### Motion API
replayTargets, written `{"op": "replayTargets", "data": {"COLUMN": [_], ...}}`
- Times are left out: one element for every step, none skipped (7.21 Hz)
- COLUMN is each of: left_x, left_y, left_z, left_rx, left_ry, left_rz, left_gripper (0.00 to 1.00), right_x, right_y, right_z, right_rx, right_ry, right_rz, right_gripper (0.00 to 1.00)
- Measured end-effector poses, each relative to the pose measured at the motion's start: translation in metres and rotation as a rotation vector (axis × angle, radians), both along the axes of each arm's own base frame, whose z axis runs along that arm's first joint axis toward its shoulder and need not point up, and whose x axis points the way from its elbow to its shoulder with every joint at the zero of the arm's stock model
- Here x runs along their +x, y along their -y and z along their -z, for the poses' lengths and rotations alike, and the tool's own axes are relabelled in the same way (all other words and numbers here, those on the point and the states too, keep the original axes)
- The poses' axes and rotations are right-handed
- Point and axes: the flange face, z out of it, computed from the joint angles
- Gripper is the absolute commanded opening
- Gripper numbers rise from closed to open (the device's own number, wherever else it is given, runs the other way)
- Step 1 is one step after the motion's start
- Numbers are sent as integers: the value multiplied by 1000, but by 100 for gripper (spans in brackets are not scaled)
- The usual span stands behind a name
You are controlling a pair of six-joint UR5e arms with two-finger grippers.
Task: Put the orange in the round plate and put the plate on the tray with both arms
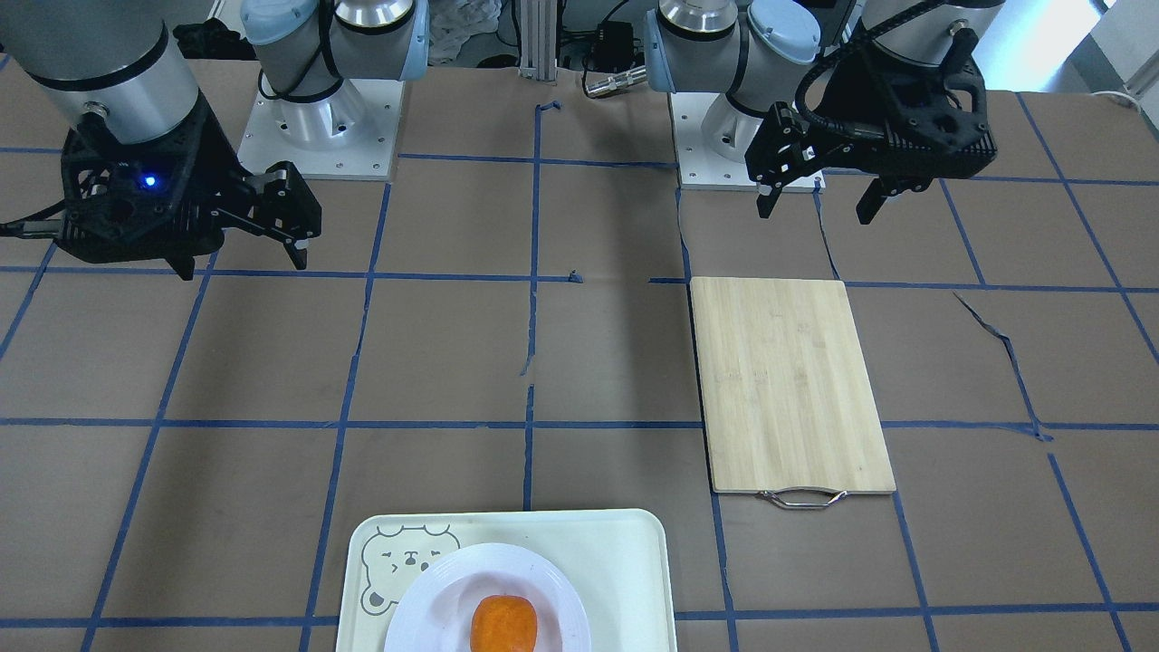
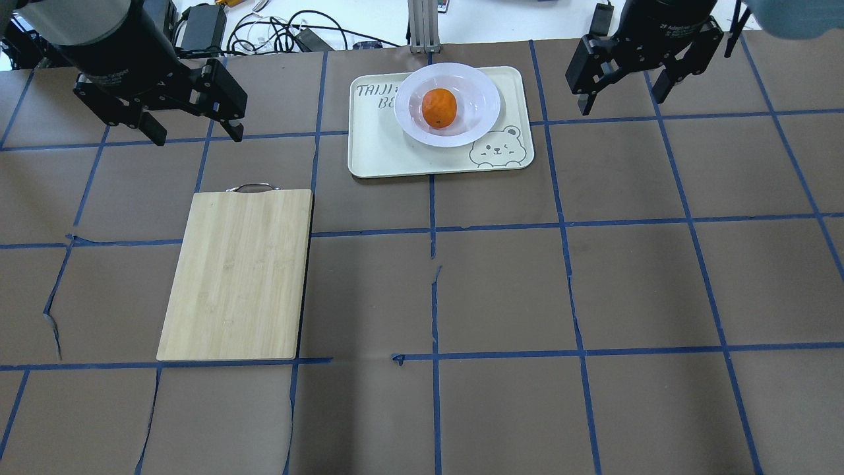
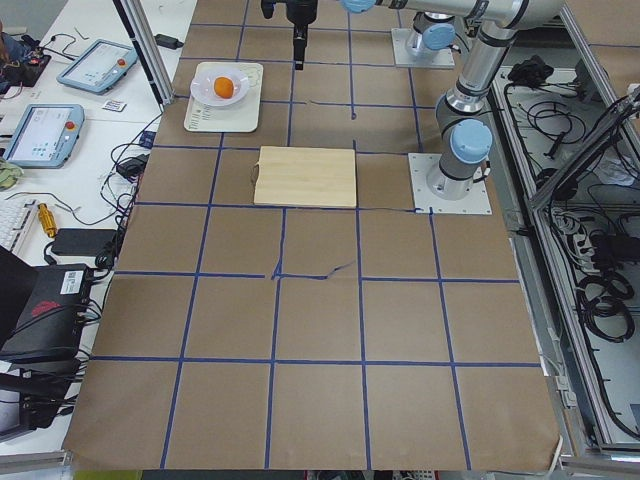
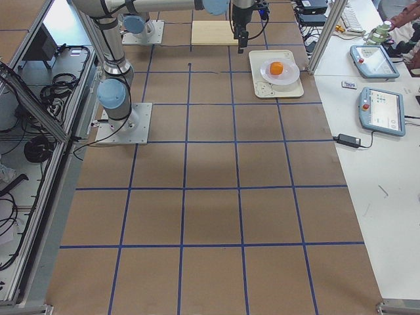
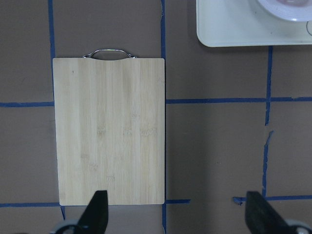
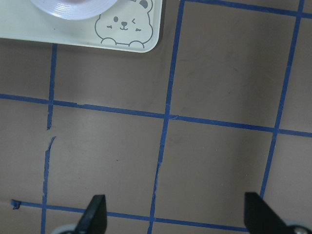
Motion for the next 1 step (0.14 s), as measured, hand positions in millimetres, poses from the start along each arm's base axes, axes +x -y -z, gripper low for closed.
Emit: {"op": "replayTargets", "data": {"left_x": [0], "left_y": [0], "left_z": [0], "left_rx": [0], "left_ry": [0], "left_rz": [0], "left_gripper": [100], "right_x": [1], "right_y": [-1], "right_z": [0], "right_rx": [-1], "right_ry": [0], "right_rz": [-3], "right_gripper": [100]}}
